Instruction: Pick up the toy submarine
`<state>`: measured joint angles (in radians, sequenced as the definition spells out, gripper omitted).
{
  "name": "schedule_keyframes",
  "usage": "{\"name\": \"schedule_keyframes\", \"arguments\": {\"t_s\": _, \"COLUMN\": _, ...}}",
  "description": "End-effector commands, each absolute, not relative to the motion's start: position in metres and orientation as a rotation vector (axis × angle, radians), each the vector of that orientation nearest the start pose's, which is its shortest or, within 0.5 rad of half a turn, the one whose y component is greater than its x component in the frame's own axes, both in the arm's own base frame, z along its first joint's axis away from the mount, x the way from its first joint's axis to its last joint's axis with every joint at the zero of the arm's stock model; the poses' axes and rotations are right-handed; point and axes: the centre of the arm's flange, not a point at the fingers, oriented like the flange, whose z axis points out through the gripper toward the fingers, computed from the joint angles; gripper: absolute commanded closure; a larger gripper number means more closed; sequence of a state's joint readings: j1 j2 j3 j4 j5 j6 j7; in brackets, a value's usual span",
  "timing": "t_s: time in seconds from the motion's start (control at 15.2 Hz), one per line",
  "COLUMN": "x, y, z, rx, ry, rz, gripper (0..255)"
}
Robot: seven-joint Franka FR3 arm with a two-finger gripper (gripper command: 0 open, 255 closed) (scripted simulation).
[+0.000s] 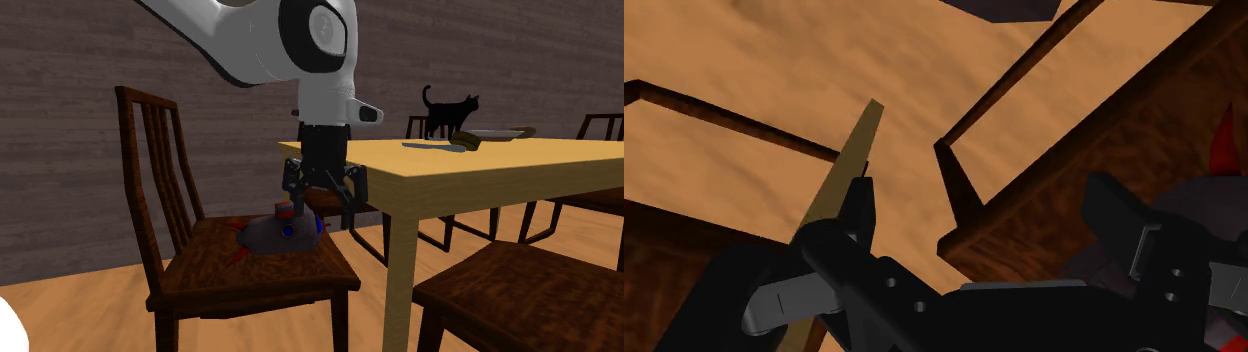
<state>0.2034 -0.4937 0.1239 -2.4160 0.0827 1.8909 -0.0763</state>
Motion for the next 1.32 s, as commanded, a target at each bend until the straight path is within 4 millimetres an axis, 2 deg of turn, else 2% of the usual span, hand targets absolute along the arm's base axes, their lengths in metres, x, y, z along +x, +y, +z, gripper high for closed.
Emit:
{"name": "schedule_keyframes", "arguments": {"t_s": 0.0, "x": 0.378, "y": 0.163, "z": 0.483, "rx": -3.051, "ry": -0.618, "rz": 0.011, "gripper": 0}}
{"name": "schedule_keyframes", "arguments": {"t_s": 0.53, "x": 0.396, "y": 0.252, "z": 0.47, "rx": -2.945, "ry": -0.838, "rz": -0.15, "gripper": 0}}
{"name": "schedule_keyframes", "arguments": {"t_s": 0.99, "x": 0.401, "y": 0.332, "z": 0.464, "rx": -2.833, "ry": -1.019, "rz": -0.286, "gripper": 0}}
{"name": "schedule_keyframes", "arguments": {"t_s": 1.25, "x": 0.401, "y": 0.337, "z": 0.448, "rx": -2.826, "ry": -1.03, "rz": -0.294, "gripper": 0}}
